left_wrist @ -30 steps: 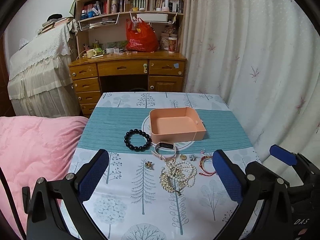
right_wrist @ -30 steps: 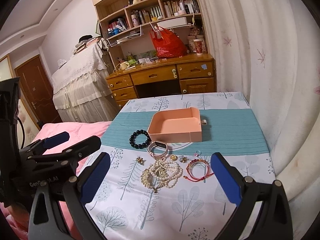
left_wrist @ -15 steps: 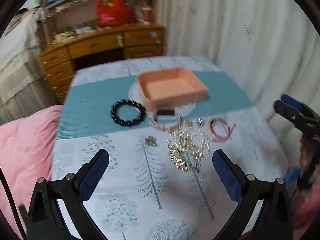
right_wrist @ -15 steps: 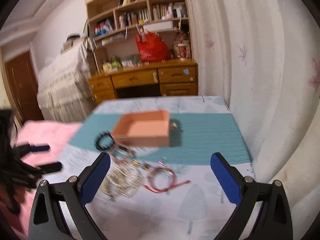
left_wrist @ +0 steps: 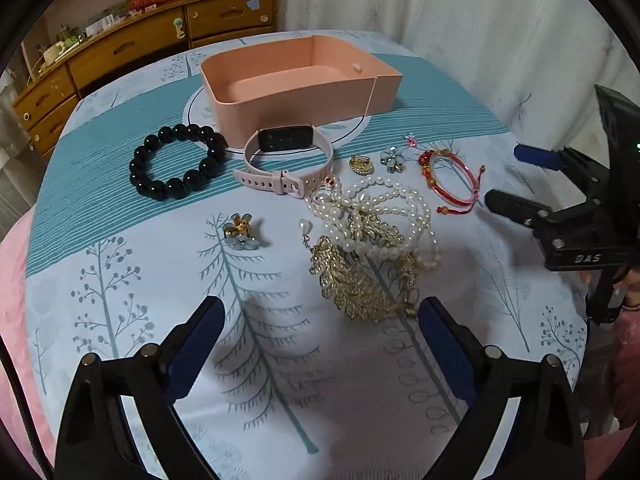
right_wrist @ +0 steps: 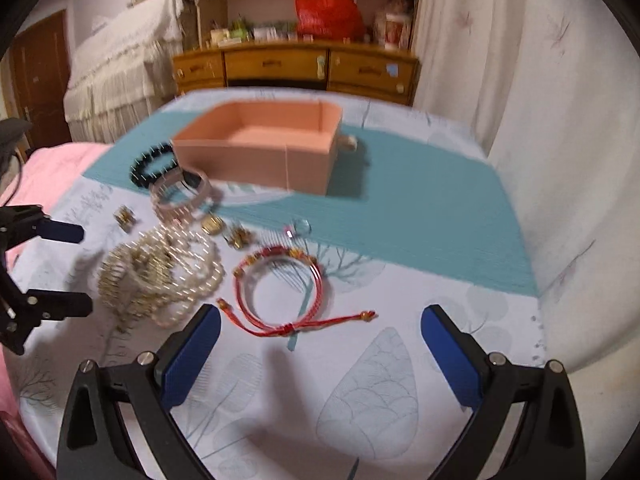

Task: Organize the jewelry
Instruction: 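Grasp the gold leaf hair comb with the left tool while the right tool grasps the red string bracelet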

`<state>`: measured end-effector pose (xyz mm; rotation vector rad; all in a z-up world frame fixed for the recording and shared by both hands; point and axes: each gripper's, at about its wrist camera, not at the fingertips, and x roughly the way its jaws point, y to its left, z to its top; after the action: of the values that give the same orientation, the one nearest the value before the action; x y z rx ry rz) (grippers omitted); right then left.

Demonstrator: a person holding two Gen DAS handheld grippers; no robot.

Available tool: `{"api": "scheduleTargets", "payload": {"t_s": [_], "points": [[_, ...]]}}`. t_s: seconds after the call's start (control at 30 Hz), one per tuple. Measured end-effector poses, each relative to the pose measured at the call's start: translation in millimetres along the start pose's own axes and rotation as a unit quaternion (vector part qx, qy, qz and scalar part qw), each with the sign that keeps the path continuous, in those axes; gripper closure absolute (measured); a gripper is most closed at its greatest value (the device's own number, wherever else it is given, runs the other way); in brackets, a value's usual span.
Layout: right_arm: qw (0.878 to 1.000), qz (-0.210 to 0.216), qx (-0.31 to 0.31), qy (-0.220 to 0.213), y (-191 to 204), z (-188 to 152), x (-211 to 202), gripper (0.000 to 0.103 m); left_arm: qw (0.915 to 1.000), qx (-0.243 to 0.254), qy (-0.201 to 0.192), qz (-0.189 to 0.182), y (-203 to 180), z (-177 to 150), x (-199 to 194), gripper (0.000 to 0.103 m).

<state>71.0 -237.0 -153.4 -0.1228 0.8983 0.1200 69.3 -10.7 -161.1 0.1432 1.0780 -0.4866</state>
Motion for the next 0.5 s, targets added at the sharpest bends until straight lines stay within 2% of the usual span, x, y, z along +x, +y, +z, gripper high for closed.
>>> {"api": "scheduleTargets", "payload": {"t_s": [0.2, 0.27, 0.33, 0.47, 0.5], "points": [[1.000, -0.001, 0.004, 0.027, 1, 5, 23, 0.002, 0.9998, -0.013, 0.014, -0.010, 1, 12, 10, 0.028], [1.000, -0.005, -0.004, 0.030, 3, 6, 27, 0.002, 0.9997, -0.012, 0.020, 0.004, -2, 15, 16, 0.039], [0.999, -0.008, -0.012, 0.031, 6, 8, 30, 0.002, 0.9997, -0.010, 0.022, 0.008, -2, 16, 19, 0.042], [0.999, -0.014, -0.027, 0.028, 13, 13, 34, 0.002, 0.9997, -0.008, 0.018, 0.015, -5, 16, 18, 0.058], [0.999, -0.012, -0.030, 0.029, 14, 15, 36, 0.002, 0.9997, -0.009, 0.016, 0.018, -5, 16, 18, 0.060]]}}
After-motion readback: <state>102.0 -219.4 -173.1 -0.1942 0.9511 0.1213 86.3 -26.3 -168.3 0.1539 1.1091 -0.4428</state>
